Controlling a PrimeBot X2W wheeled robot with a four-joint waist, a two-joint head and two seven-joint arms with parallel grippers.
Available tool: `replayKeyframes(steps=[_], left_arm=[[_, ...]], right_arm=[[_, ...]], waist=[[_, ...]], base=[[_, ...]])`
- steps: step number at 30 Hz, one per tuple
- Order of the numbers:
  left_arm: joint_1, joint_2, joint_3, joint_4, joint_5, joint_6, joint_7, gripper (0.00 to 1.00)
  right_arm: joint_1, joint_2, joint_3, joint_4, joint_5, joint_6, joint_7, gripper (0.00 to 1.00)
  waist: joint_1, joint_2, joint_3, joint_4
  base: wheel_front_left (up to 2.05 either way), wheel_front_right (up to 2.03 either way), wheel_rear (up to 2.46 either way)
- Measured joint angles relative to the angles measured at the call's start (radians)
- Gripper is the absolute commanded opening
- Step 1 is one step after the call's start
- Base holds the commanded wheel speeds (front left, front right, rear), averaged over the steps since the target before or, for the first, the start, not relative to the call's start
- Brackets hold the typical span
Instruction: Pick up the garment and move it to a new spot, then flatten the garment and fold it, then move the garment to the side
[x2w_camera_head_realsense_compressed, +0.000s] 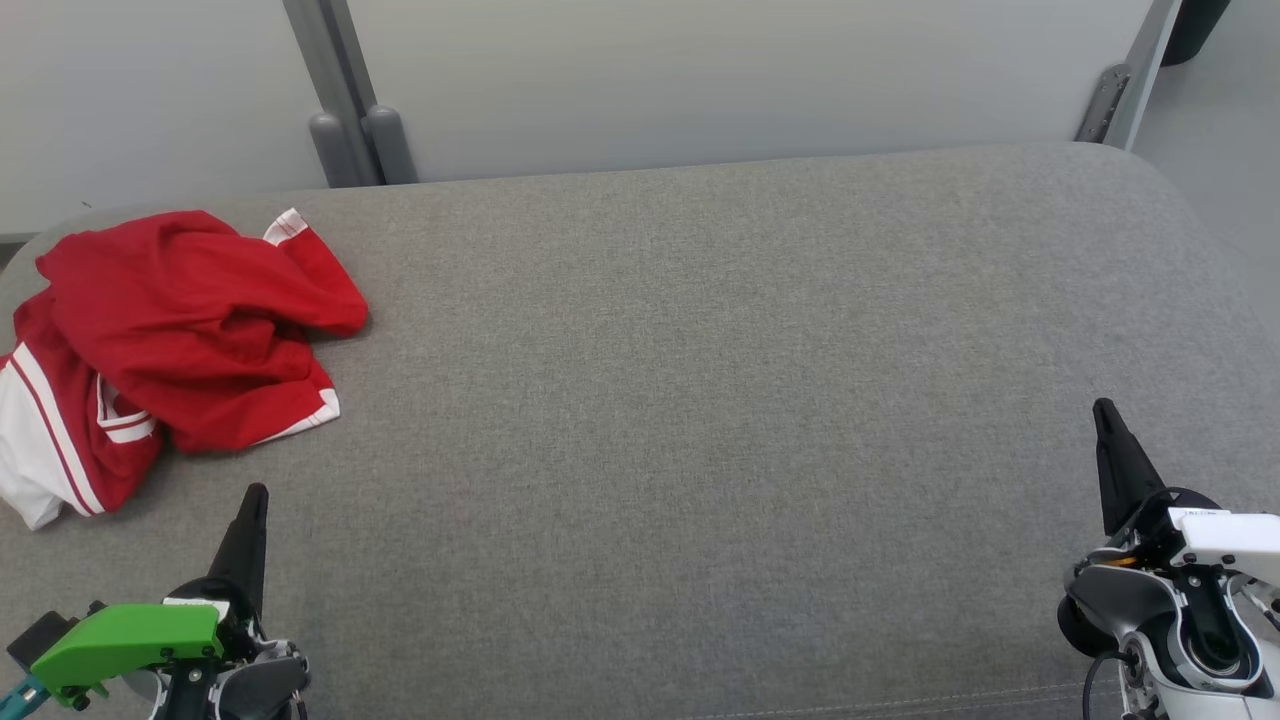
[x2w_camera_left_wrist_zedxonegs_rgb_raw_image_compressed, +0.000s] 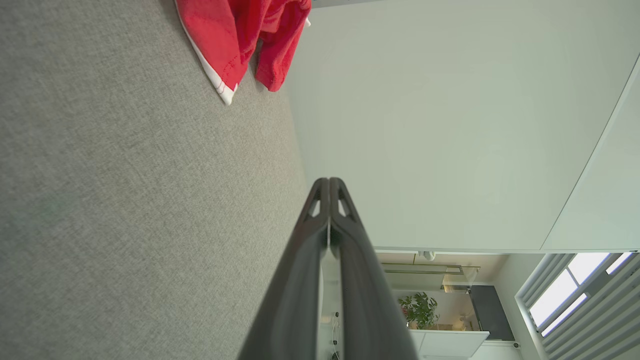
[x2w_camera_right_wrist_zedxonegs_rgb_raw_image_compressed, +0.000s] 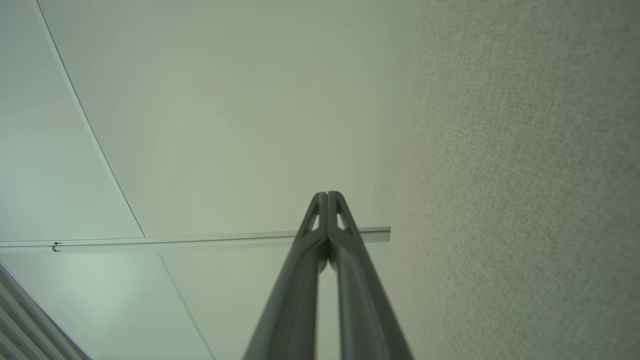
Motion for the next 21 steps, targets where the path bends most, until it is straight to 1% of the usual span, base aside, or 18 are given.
replayKeyframes(steps=[21], left_arm=[[0.0,0.0,0.0,0.0,0.0,0.0,0.0,0.0]], right_arm=[[0.0,0.0,0.0,0.0,0.0,0.0,0.0,0.0]], waist=[[0.0,0.0,0.0,0.0]], base=[[0.0,0.0,0.0]])
